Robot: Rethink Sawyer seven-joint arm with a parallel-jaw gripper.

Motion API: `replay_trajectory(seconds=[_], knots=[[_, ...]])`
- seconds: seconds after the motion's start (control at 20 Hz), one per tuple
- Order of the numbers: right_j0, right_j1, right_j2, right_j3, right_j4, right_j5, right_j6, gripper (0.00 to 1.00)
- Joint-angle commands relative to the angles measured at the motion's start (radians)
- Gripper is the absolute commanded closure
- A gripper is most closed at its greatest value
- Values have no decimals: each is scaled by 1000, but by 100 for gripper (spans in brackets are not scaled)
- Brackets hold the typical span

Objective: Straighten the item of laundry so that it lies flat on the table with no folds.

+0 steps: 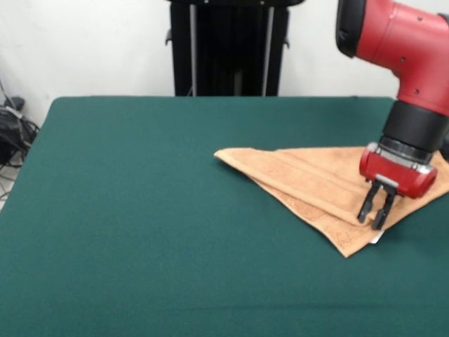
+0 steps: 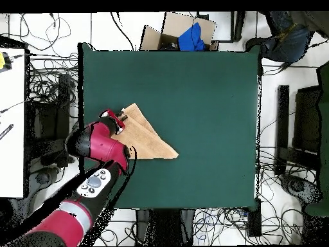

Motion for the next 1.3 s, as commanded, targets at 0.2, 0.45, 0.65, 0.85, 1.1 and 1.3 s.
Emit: replay_trajectory(seconds=[0.2,0.45,0.65,0.85,1.1,1.3], knots=[[-83,-85,237,160,-141,-88,203,100],[-116,-138,285,229,-173,-75,217,100],[-118,-163,303,263,-178,-75,225,100],[-136,-201,337,310,-191,-74,231,100],[-136,-244,355,355,-185,-60,232,100],[-129,-261,366,376,-181,-63,226,100]])
